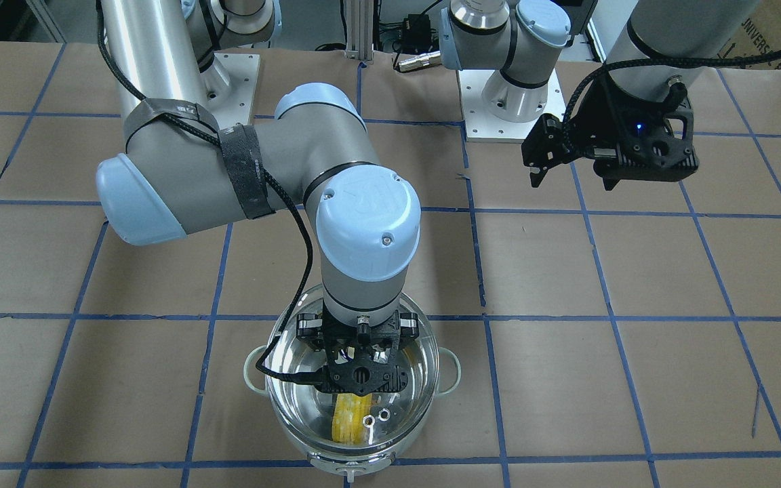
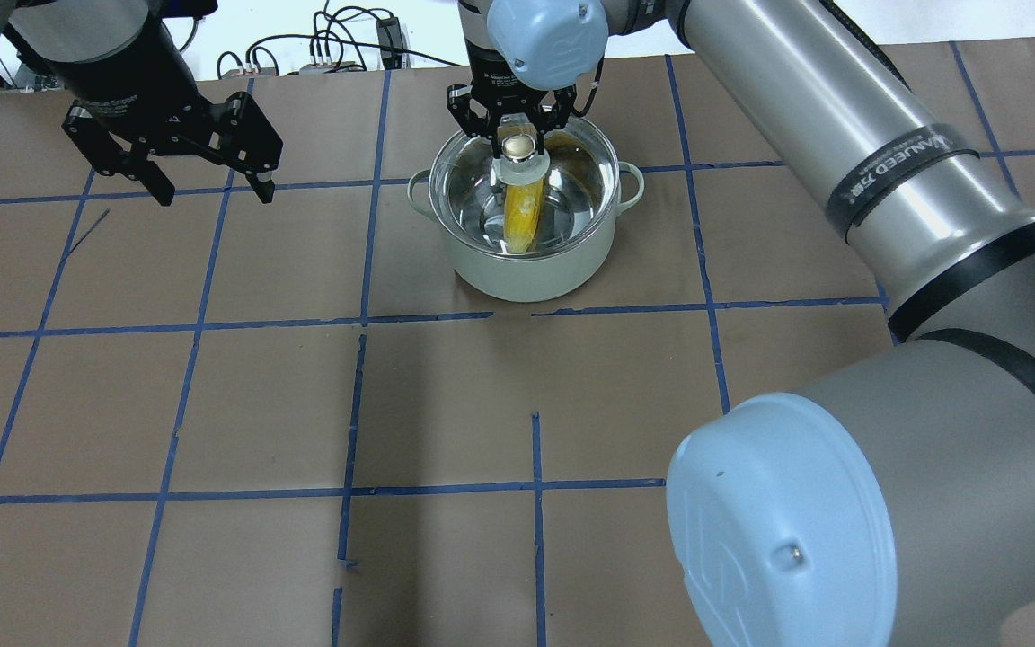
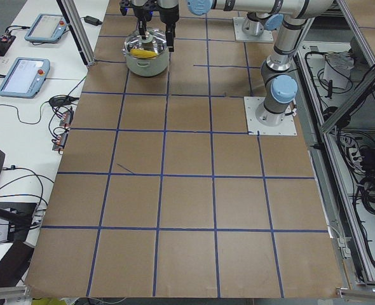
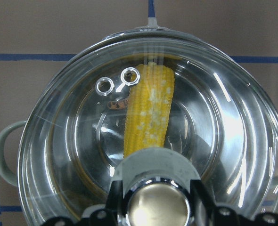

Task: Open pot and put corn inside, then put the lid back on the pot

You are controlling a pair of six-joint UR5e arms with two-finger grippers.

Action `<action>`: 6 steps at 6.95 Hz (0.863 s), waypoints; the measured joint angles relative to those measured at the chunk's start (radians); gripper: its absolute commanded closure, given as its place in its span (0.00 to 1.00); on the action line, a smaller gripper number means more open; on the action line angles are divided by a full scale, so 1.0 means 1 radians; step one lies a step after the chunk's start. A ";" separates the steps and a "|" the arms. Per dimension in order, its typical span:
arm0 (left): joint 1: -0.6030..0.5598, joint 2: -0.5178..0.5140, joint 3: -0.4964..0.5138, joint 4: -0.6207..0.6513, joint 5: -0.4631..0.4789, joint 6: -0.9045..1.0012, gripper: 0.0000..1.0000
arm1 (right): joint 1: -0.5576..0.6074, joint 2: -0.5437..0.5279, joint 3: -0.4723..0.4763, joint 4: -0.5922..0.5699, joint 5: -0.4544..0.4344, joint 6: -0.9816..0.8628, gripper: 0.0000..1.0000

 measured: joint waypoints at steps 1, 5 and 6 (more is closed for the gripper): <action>0.001 0.001 -0.001 0.000 0.000 0.001 0.00 | 0.000 0.002 0.000 -0.007 0.000 0.003 0.97; 0.001 0.008 -0.015 0.000 0.000 0.002 0.00 | 0.002 0.012 0.001 -0.018 0.000 0.005 0.96; 0.001 0.009 -0.016 0.000 0.000 0.002 0.00 | 0.001 0.016 0.000 -0.019 0.000 0.004 0.85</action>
